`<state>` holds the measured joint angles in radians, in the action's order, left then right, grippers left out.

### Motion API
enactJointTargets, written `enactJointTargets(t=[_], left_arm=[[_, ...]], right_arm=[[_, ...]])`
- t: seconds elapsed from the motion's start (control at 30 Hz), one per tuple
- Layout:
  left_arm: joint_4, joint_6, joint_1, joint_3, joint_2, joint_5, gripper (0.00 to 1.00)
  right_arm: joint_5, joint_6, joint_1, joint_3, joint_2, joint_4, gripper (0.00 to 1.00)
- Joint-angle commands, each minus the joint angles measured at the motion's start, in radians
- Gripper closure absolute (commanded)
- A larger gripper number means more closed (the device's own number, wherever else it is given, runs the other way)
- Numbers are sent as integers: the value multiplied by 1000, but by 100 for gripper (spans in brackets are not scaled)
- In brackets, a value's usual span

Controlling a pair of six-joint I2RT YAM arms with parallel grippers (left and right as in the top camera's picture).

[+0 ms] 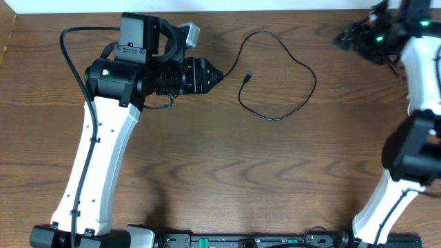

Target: Untangle cables

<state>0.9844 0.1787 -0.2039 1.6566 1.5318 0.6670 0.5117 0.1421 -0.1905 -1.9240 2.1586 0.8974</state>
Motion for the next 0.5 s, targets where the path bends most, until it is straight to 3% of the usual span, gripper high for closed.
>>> enactJointTargets(t=[0.0,0.3,0.47], left_arm=[[10,-29,0,-13,4,-41,47],[5,-29,0,-13,4,-41,47],[5,-29,0,-13,4,-41,47]], right_arm=[[105,-67,10,-4,113,-5,16],[457,-158,21,-4,313,-73,27],[508,-158,56,-4,355,-95,47]])
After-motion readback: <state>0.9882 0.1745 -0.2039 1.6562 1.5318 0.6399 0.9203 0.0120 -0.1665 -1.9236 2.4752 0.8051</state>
